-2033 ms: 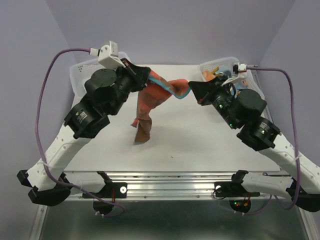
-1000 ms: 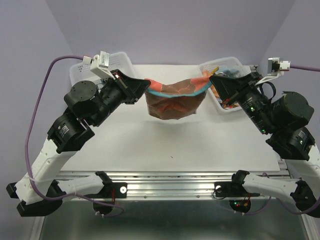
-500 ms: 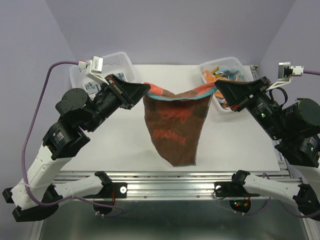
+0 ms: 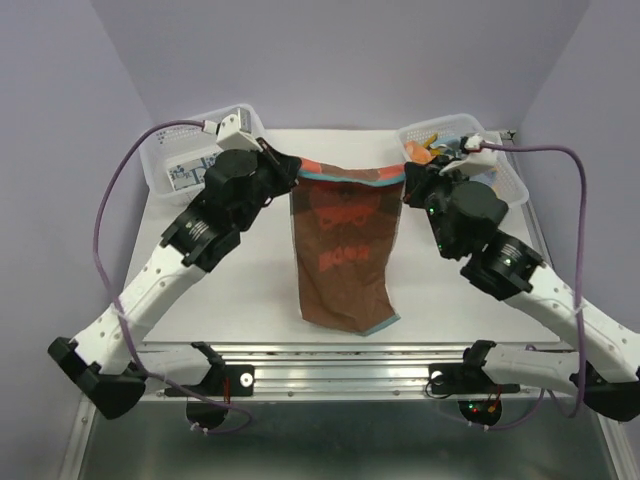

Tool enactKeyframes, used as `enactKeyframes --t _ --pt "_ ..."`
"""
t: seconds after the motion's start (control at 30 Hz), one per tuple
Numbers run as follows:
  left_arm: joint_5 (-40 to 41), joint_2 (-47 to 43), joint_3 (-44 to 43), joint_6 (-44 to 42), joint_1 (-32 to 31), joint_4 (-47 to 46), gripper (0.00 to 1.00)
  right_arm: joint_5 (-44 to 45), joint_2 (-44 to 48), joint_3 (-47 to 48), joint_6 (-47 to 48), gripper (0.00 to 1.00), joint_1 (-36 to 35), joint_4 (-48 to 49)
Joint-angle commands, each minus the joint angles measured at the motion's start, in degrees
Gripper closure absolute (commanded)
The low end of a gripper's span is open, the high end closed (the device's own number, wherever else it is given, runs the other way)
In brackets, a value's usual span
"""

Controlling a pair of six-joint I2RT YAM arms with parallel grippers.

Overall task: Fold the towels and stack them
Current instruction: Flatten out the crumpled towel, then fold the towel

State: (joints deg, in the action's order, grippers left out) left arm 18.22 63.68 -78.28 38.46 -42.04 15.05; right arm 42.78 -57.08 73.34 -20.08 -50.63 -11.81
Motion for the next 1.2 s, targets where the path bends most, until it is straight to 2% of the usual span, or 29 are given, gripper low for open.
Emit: enactKeyframes --t 0.0,0.27,0.5,0.7,0.9,1.17 --pt "-5.7 7.7 0.4 -1.8 7.6 -5.6 1.00 11.6 -5.1 -3.6 7.3 0.99 1.1 13.8" --pt "-10.3 19.4 -2.4 -6.3 15.6 -14.8 1.00 0.9 -18.2 -2.7 6.5 0.99 12.8 20.4" --pt "-16.5 35.1 -11.8 -9.5 20.8 -14.7 1.00 -10.5 -30.2 1.3 3.6 0.99 21.6 24.2" --pt "-17.9 44.4 -16.5 -10.2 22.4 -14.8 1.00 -20.1 -39.8 5.8 -1.4 0.99 26.9 22.5" --pt "-18.0 45.3 -15.6 -10.6 22.5 -14.6 1.00 -23.4 -42.5 6.6 -2.3 0.99 27.9 20.1" --pt "-19.7 36.9 -1.4 -7.5 22.4 -16.6 1.00 -30.3 -36.9 -1.2 -6.8 0.99 28.0 14.2"
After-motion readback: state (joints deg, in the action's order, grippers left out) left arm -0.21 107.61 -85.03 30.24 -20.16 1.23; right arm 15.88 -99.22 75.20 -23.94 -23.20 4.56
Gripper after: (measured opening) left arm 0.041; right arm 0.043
